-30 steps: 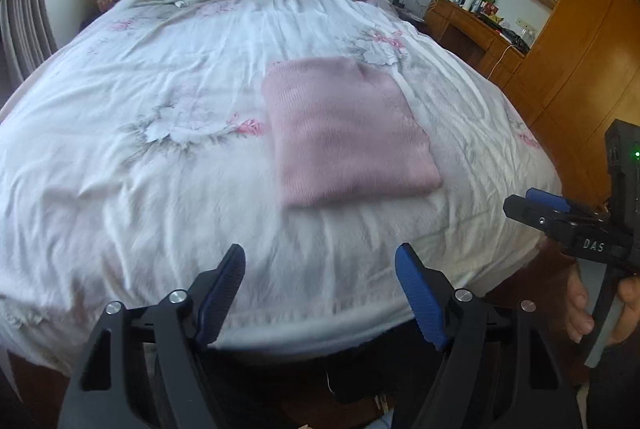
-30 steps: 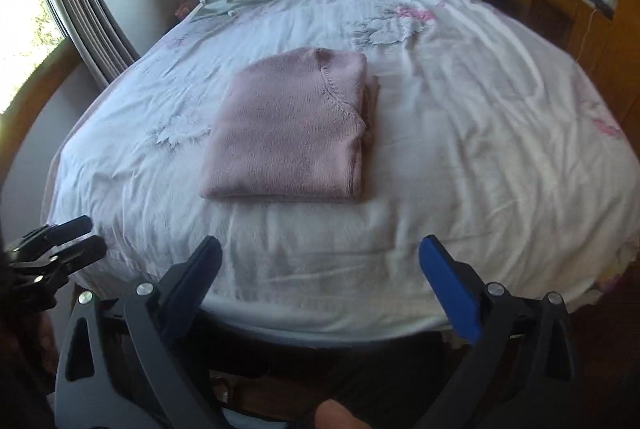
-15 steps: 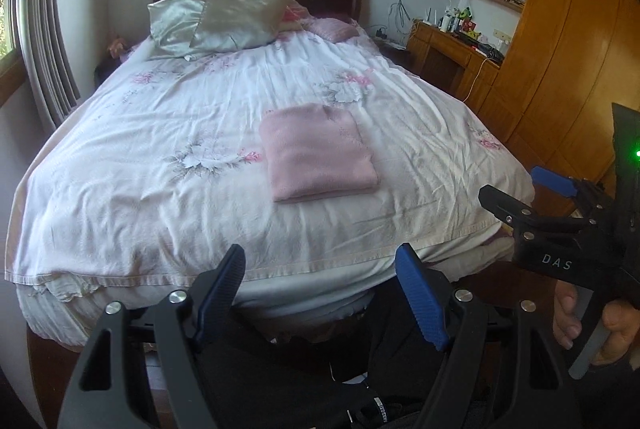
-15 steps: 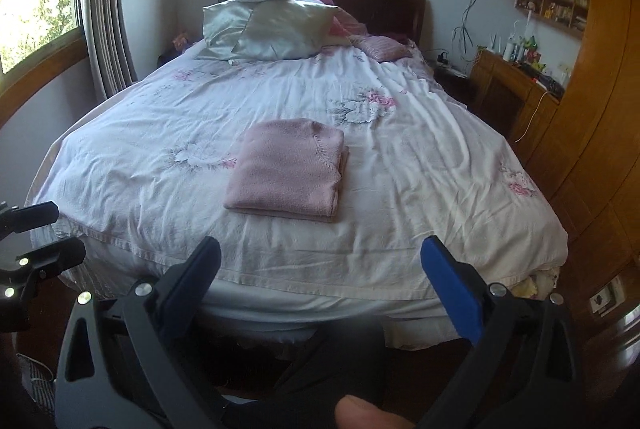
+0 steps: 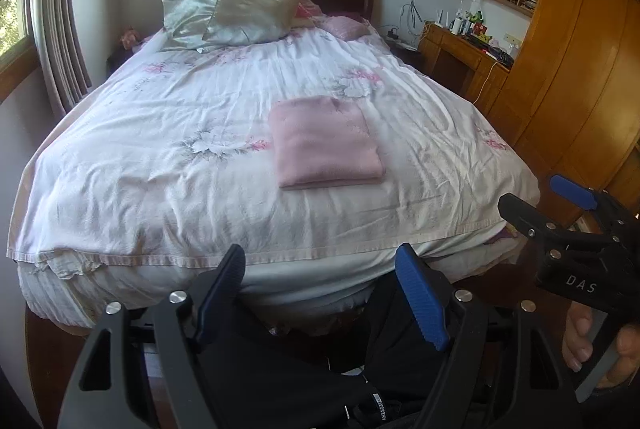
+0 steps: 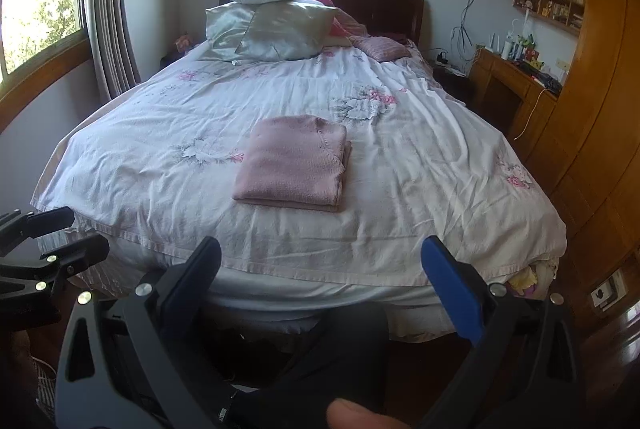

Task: Fold small clothes

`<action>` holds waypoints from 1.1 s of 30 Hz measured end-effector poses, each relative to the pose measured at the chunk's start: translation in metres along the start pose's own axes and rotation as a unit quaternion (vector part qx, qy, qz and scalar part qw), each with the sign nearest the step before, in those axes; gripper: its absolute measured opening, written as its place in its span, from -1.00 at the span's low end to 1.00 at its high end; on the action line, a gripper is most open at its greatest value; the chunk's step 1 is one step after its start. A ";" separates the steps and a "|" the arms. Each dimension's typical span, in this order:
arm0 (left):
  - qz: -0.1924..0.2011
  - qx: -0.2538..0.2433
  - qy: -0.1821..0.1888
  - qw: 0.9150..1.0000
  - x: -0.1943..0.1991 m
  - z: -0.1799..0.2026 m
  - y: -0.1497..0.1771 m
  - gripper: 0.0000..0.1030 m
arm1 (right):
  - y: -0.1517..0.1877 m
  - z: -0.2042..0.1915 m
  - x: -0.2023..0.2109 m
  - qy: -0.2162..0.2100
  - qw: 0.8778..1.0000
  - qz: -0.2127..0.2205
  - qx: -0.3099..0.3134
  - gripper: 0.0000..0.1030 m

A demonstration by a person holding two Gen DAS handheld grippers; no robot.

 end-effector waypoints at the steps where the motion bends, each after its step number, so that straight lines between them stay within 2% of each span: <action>1: 0.000 0.000 -0.002 1.000 0.000 0.000 0.001 0.51 | 0.000 -0.001 0.000 -0.001 1.000 0.000 0.000 0.94; 33: -0.003 0.012 -0.030 0.999 0.001 -0.006 -0.005 0.51 | 0.000 -0.001 -0.017 -0.014 1.000 -0.016 0.010 0.94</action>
Point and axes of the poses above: each gripper's, at about its wrist camera, not at the fingertips, and x roughly against the way its jaws point, z to its right, y to its underside, the point moved 7 cm from there along -x, roughly the way its jaws point, and after that the axes turned 13 degrees about -y, right-handed, at the moved point
